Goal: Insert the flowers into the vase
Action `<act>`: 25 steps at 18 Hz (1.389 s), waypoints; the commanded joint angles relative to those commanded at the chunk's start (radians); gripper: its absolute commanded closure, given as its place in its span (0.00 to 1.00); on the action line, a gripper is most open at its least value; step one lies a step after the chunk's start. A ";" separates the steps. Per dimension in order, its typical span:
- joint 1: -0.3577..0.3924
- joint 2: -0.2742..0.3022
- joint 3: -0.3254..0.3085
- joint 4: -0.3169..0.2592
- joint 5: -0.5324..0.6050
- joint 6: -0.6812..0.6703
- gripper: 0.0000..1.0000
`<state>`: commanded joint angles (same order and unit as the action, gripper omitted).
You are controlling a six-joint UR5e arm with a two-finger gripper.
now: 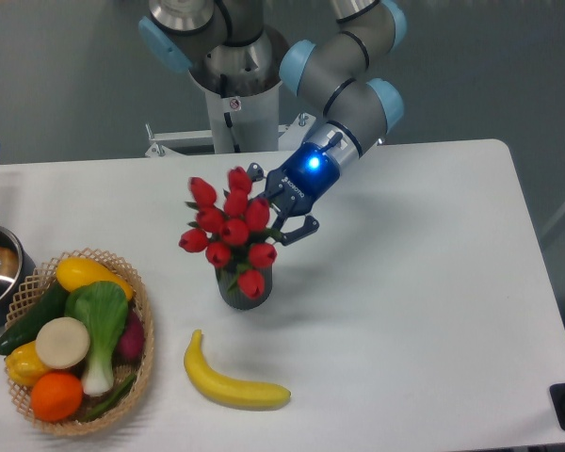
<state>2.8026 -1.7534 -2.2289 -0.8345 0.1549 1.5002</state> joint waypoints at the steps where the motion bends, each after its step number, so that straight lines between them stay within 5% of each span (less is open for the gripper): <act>1: 0.000 0.002 0.000 0.000 0.000 0.006 0.21; 3: 0.000 0.009 -0.003 0.000 0.000 0.014 0.00; 14: 0.049 0.124 -0.003 0.000 0.014 0.015 0.00; 18: 0.089 0.173 -0.003 -0.002 0.210 0.017 0.00; 25: 0.120 0.242 -0.006 -0.008 0.315 0.006 0.00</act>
<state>2.9221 -1.5111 -2.2350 -0.8422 0.4704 1.5064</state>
